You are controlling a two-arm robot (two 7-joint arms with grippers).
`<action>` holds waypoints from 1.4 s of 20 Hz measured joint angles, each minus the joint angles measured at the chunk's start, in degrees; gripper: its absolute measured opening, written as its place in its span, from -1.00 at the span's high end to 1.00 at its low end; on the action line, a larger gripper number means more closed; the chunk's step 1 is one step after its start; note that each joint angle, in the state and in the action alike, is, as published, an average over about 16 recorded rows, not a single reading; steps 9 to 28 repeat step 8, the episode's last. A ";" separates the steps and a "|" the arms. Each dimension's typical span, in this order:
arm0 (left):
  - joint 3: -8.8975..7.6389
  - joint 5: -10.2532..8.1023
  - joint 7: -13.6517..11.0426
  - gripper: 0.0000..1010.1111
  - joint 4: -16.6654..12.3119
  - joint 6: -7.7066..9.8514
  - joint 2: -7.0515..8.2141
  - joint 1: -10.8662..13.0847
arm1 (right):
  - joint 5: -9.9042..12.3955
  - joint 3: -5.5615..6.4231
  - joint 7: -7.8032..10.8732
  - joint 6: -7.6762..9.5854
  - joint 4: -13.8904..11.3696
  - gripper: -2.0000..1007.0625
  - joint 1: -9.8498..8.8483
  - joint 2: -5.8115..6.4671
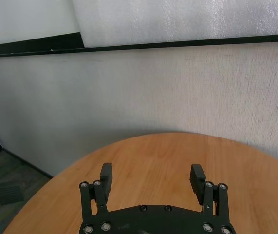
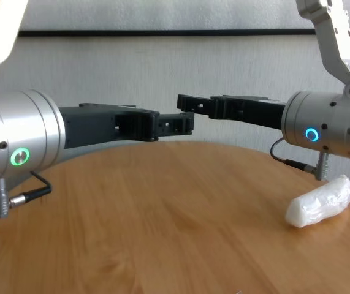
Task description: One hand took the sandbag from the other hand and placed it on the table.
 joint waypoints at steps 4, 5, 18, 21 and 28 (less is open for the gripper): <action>0.02 -0.03 -0.02 -0.98 0.02 -0.06 0.01 -0.01 | 0.03 0.01 0.00 0.01 0.00 -0.99 0.00 0.02; 0.02 -0.04 -0.02 -0.98 0.03 -0.07 0.01 -0.01 | 0.04 0.01 0.00 0.01 0.00 -0.99 0.00 0.02; 0.03 -0.05 -0.03 -0.98 0.04 -0.10 0.02 -0.02 | 0.06 0.02 0.00 0.02 0.00 -0.99 0.00 0.03; 0.03 -0.05 -0.03 -0.98 0.04 -0.10 0.02 -0.02 | 0.06 0.02 0.00 0.02 0.00 -0.99 0.00 0.03; 0.03 -0.05 -0.03 -0.98 0.04 -0.10 0.02 -0.02 | 0.06 0.02 0.00 0.02 0.00 -0.99 0.00 0.03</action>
